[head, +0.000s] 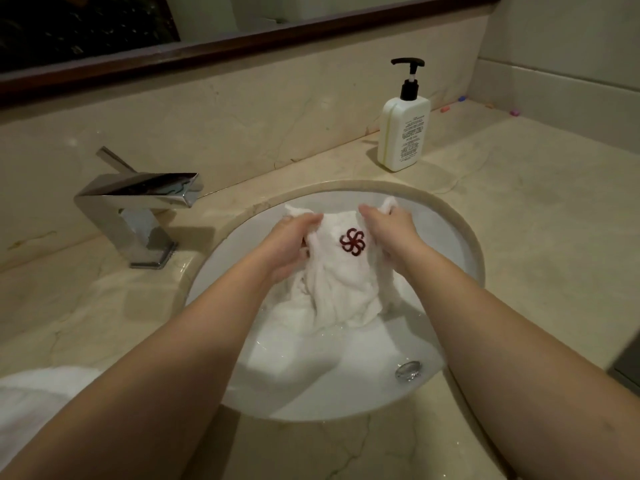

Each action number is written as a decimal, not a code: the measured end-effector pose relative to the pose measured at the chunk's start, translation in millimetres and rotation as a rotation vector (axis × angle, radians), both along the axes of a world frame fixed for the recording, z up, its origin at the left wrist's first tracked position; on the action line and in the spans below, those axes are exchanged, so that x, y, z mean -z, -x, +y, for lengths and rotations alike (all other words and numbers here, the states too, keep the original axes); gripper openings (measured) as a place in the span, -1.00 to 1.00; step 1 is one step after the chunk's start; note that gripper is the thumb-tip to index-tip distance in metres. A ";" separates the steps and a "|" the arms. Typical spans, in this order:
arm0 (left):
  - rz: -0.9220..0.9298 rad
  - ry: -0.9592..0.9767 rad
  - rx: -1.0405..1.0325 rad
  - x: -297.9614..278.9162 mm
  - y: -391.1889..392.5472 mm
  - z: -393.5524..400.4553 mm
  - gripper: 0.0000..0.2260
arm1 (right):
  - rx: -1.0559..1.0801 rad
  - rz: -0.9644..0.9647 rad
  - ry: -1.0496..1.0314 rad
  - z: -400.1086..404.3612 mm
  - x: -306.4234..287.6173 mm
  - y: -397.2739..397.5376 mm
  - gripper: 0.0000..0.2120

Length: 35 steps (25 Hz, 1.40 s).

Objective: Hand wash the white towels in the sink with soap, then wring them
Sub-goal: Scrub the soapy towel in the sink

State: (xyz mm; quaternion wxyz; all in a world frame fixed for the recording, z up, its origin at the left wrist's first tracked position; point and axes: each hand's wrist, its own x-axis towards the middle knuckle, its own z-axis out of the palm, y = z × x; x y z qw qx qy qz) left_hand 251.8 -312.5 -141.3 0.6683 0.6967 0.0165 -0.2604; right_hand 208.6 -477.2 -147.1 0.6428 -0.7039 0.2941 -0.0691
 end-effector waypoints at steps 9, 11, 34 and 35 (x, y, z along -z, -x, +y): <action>-0.122 -0.443 0.063 47.7 -5.7 4.8 -0.80 | -0.268 0.296 0.145 -11.8 22.1 -0.1 -0.53; -0.164 -0.585 0.085 48.3 -6.7 5.6 -0.81 | -0.298 0.380 0.253 -12.4 21.4 2.2 -0.51; -0.155 -0.968 0.329 22.5 1.8 16.7 -0.58 | -0.300 0.499 0.403 -7.3 15.4 13.7 -0.65; -0.133 -0.923 0.319 21.3 0.4 17.3 -0.54 | -0.280 0.481 0.438 -6.9 15.7 13.2 -0.71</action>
